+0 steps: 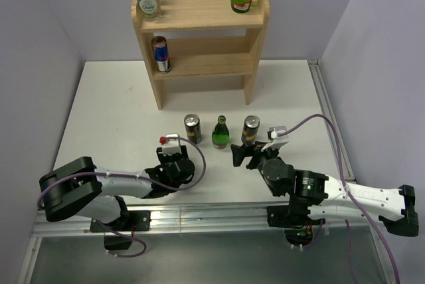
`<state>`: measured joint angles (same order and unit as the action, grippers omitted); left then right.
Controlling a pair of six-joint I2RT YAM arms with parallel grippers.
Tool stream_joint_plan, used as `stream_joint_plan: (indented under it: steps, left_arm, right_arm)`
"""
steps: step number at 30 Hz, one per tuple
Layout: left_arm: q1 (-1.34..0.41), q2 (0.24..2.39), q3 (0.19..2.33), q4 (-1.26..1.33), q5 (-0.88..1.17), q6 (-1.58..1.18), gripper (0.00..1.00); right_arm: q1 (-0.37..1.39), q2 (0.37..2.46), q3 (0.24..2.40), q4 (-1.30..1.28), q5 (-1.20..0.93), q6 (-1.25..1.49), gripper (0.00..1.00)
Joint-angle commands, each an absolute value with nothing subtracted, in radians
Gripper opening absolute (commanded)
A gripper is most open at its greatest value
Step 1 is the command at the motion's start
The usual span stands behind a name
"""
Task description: Place and organize the beverage onto the shelf
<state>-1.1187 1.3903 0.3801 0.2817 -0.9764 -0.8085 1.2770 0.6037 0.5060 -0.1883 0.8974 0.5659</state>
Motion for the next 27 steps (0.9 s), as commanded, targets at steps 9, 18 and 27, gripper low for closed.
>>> stream_joint_plan:
  steps: [9,18,27]
  left_arm:
    - [-1.120,1.137,0.757,-0.048,-1.074,-0.661,0.00]
    - [-0.905,1.331,1.144,-0.009,-0.868,-0.390,0.00]
    - [-0.749,1.558,1.469,-0.009,-0.746,-0.298,0.00]
  right_arm:
    - [1.282,0.583,0.471,-0.155,0.916,0.586,1.00]
    - [1.282,0.563,0.445,-0.146,0.911,0.594,1.00]
    - [1.282,0.494,0.407,-0.187,0.905,0.621,1.00]
